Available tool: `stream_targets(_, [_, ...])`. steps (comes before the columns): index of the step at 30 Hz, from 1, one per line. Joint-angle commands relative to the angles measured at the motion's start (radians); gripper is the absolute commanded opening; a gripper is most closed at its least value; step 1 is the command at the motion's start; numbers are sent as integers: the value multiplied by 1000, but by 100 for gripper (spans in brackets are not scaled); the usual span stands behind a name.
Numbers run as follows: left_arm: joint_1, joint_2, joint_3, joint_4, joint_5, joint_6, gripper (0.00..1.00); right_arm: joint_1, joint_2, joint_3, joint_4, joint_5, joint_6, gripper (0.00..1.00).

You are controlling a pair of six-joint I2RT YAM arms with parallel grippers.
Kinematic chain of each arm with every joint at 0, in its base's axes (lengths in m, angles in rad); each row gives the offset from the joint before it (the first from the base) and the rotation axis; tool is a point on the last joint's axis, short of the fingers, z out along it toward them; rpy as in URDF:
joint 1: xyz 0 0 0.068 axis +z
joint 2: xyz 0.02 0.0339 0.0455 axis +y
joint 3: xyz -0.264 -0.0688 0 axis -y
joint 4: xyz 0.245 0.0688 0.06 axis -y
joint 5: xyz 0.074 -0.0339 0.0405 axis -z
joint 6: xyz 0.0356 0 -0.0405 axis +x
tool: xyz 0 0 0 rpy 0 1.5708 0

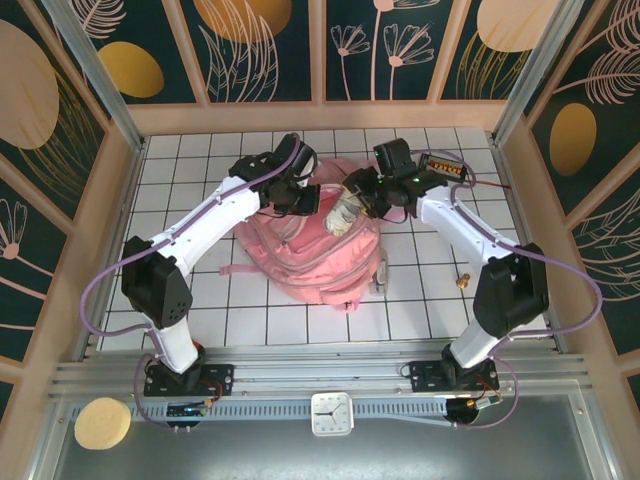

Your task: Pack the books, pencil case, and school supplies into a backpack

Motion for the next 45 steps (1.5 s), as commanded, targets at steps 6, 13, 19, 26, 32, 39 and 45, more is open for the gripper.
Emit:
stream_targets(6, [-10,-19,52,62,20,-31,0,121,135,59,161,-17,168,61])
stream_targets(13, [-10,-43,3,33,-69,3,0,138,110,41,136,-9,128,54])
stream_targets(19, [-10,-71,46,12,-129,-4,0,150,109,3,131,5,110,6])
stream_targets(26, [-8,-79,125,-42,-199,-24,0,183,134,59,-18,121,26,6])
stream_targets(32, [-3,-110,19,17,-167,-62,0,188,60,2,32,156,33,2])
stream_targets(39, [18,-92,-28,76,-114,-105,0,241,47,21,10,149,86,2])
stream_targets(45, [16,-99,-35,105,-65,-129,0,239,78,-52,177,112,273,5])
